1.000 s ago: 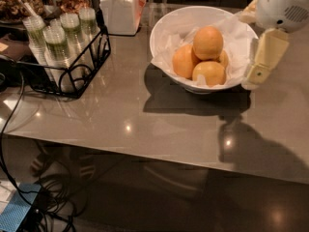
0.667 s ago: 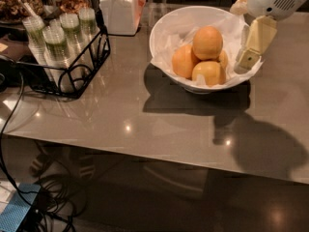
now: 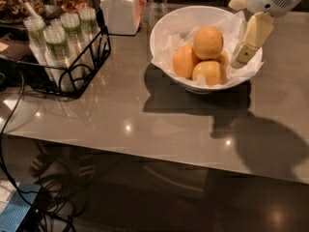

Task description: Pick orange from white bowl

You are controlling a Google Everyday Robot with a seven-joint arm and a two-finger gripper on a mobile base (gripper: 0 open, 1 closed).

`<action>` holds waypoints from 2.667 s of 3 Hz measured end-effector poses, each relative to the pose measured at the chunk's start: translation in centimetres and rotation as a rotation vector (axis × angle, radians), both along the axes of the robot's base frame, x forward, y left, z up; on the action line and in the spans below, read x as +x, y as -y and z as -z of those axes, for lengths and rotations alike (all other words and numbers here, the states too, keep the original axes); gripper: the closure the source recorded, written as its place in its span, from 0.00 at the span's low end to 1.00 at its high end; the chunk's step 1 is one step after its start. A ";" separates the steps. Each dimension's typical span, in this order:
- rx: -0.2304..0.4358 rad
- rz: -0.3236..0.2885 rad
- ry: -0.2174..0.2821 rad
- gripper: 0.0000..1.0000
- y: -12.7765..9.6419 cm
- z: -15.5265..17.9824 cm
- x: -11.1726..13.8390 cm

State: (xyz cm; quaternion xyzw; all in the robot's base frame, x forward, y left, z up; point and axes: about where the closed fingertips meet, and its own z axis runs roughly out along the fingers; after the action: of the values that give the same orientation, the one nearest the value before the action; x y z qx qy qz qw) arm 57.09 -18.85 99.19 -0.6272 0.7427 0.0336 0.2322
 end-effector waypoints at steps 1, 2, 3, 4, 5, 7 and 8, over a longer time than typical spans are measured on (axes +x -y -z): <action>0.053 -0.040 -0.030 0.00 -1.0 1.3 2.4; 0.085 -0.071 -0.066 0.00 -2.2 3.0 5.1; 0.110 -0.064 -0.099 0.00 -2.6 4.8 6.8; 0.128 -0.042 -0.132 0.00 -2.4 6.4 7.7; 0.137 -0.037 -0.110 0.18 -2.8 6.4 8.5; 0.144 -0.032 -0.094 0.65 -3.1 6.5 9.1; 0.144 -0.032 -0.094 0.89 -3.1 6.5 9.1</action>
Offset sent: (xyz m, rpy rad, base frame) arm 0.0749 0.0263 -0.0427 0.1026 0.1610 0.1249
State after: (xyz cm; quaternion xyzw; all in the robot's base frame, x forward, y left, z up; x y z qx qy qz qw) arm 66.21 -15.78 92.67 -0.6184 0.7382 0.1202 0.2411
